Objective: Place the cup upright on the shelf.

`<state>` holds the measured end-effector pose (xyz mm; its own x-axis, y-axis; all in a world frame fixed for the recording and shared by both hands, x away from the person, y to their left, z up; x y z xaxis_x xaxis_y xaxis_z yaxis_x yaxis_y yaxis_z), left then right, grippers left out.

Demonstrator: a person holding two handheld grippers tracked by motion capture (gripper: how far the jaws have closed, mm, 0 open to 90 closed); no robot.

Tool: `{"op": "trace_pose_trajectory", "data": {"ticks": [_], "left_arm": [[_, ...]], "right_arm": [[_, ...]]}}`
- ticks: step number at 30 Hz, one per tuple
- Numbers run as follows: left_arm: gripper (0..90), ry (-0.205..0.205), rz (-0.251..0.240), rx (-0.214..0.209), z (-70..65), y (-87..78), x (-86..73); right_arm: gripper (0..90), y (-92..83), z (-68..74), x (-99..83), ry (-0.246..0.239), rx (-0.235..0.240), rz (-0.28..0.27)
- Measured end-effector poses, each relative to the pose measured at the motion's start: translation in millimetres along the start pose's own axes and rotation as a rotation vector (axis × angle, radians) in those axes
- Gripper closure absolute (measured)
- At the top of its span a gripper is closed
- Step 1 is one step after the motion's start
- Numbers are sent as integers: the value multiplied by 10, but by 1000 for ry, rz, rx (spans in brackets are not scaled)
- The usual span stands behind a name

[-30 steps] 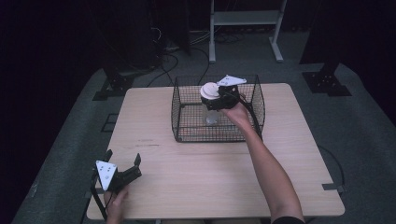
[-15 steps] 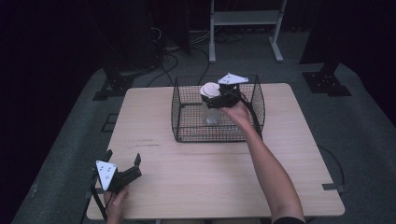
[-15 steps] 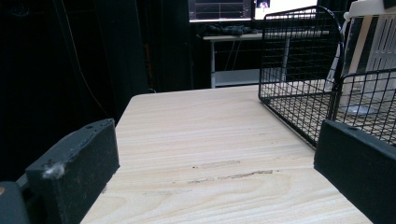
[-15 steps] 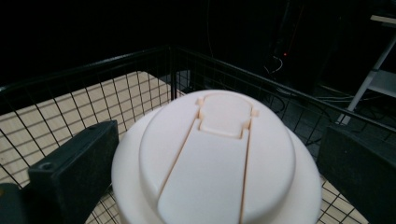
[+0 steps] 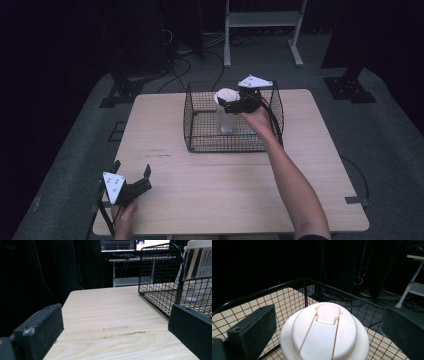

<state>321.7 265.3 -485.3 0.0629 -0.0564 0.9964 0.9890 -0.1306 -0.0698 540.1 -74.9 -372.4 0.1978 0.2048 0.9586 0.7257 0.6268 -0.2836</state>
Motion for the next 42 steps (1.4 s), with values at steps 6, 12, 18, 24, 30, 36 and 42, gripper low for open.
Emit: {"op": "trace_pose_trajectory", "data": {"ticks": [6, 12, 18, 24, 30, 36, 42], "left_arm": [[0, 2, 0, 0, -3, 0, 0], [0, 1, -1, -2, -1, -3, 0], [0, 7, 1, -2, -6, -7, 0], [0, 3, 1, -2, -4, -5, 0], [0, 4, 2, 0, -4, -4, -1], [0, 10, 3, 0, -7, -4, -1], [0, 7, 3, 1, -6, -4, -1]], "right_arm": [[0, -119, 28, 75, -10, 8, -20], [0, -239, 48, 90, -28, 16, -28], [0, -329, 72, 80, -32, 21, -30], [0, -392, 79, 56, -37, 27, -19], [0, -493, 111, 81, -57, 35, -17], [0, -634, 165, 146, -79, 48, -25], [0, -733, 169, 126, -82, 48, -30]]}}
Point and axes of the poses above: each handheld gripper's, and its own axes: y roughly forward along the jaws, x roughly out of its top, z roughly to its left, the point moved 6 cm from there along y, roughly forward along the jaws
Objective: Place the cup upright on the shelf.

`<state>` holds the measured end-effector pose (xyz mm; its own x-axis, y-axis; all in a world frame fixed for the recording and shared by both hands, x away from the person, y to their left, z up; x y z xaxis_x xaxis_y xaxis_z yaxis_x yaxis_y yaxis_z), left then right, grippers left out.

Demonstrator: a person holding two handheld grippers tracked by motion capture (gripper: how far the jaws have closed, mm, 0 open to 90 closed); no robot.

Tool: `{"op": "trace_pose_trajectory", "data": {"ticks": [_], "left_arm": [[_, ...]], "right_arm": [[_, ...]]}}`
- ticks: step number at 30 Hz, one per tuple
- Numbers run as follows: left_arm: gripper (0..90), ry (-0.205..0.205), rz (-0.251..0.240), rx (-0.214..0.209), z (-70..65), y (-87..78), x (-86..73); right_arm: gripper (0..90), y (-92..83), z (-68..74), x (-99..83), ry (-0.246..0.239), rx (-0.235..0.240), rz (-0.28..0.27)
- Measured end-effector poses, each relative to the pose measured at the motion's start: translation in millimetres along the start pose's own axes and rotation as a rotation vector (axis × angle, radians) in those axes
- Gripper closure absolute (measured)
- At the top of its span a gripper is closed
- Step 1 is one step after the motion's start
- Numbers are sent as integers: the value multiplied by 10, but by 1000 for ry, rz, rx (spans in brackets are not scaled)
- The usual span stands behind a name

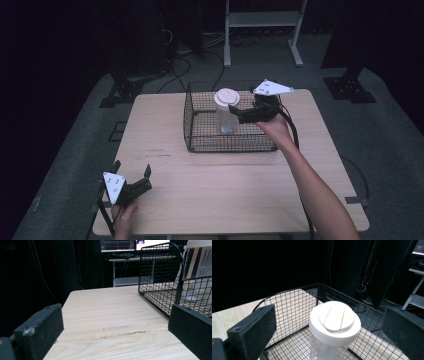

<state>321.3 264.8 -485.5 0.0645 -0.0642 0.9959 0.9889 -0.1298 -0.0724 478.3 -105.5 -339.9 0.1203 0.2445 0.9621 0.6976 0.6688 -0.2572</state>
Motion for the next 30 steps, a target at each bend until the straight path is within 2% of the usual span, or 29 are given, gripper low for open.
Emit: {"op": "trace_pose_trajectory", "data": {"ticks": [4, 7, 17, 30], "left_arm": [[0, 1, 0, 0, 0, 0, 0], [0, -1, 0, 1, 1, 1, 0], [0, 5, 0, -1, -5, 1, 0], [0, 8, 0, -2, -9, 2, 0]], "right_arm": [[0, -65, -10, -43, 14, 4, 6], [0, -158, -31, -65, 19, -5, -11], [0, -345, -33, -188, 18, -11, -4], [0, -525, -80, -338, 40, -26, -8]]}}
Point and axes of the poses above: each handheld gripper's, and its own axes: y roughly forward along the jaws, x roughly out of its top, z roughly to its left, the point moved 6 cm from there along y, roughly forward along the jaws
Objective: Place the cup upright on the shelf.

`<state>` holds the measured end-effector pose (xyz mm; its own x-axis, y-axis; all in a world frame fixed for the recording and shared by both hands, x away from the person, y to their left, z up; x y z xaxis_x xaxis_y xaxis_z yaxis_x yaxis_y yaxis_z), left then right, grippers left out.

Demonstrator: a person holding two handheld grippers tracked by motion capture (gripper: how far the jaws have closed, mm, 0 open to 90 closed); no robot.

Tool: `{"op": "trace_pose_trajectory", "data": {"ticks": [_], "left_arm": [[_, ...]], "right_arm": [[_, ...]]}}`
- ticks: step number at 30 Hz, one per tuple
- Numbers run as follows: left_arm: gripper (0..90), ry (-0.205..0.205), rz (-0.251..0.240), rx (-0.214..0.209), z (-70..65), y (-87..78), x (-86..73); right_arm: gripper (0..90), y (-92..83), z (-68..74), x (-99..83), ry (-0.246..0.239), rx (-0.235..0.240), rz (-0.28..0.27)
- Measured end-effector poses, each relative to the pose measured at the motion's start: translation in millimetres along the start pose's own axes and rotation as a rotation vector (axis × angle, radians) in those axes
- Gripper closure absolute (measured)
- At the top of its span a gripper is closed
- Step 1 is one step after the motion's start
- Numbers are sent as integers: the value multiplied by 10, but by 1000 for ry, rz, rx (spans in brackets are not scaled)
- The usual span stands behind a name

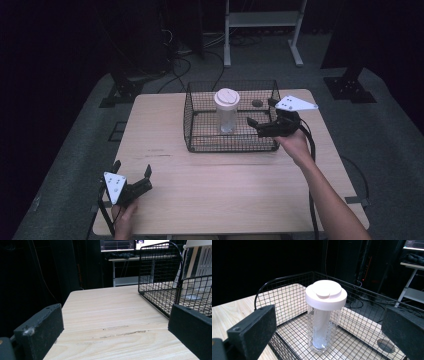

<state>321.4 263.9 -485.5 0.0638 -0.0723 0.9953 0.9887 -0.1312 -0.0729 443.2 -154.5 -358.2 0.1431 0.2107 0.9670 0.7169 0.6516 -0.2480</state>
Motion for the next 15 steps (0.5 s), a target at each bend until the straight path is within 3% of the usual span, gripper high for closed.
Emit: {"op": "trace_pose_trajectory", "data": {"ticks": [15], "left_arm": [[0, -1, -1, 1, -1, 0, 0]], "right_arm": [[0, -209, 22, -166, -8, -1, 21]]}}
Point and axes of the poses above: each handheld gripper's, and its own axes: y roughly forward along the jaws, x roughly out of its top, z roughly to its left, the point moved 6 cm from there along y, roughly forward along the jaws
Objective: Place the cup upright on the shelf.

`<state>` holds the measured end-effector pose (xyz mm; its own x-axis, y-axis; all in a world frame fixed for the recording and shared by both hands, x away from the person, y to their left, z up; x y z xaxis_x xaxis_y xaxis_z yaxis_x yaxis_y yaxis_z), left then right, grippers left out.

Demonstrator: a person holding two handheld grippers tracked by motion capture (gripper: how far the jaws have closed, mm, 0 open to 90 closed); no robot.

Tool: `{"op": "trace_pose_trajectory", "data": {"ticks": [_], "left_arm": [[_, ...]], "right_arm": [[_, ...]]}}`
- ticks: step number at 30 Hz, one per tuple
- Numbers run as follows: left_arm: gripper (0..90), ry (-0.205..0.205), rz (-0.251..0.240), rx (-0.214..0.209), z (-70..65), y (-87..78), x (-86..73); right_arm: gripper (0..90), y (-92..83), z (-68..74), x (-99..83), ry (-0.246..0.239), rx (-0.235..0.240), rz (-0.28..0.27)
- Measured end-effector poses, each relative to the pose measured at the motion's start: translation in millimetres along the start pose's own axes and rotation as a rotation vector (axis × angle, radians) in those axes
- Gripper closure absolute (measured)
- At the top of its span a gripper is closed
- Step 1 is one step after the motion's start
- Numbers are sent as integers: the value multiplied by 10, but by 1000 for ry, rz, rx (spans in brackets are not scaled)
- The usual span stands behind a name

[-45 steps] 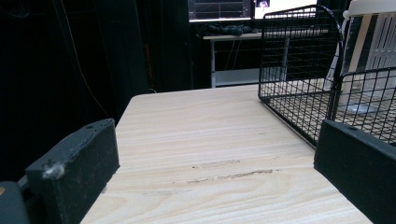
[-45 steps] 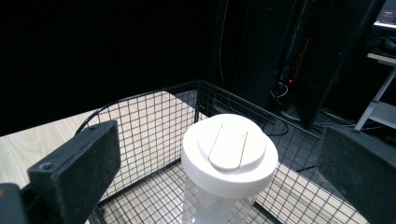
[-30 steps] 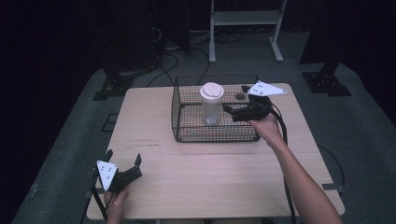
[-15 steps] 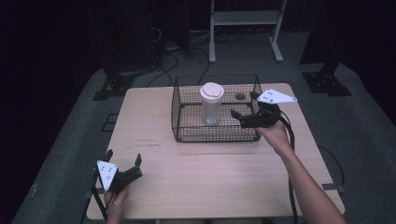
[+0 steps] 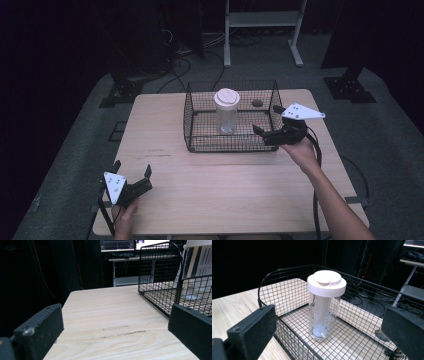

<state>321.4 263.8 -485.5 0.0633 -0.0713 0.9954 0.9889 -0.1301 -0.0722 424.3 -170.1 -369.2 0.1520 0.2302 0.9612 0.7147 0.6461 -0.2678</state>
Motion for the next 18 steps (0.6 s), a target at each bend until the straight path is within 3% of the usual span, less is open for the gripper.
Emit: {"op": "trace_pose_trajectory", "data": {"ticks": [18], "left_arm": [[0, 1, 2, 1, 0, -2, -1]], "right_arm": [[0, -254, 65, -219, -18, -11, 4]]}}
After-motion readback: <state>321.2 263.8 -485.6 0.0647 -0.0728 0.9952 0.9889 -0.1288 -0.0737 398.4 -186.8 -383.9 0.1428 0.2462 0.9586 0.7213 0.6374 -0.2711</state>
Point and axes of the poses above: each handheld gripper's, and its own axes: y roughly forward along the jaws, x roughly out of its top, z roughly to its left, the point moved 6 cm from there along y, roughly forward along the jaws
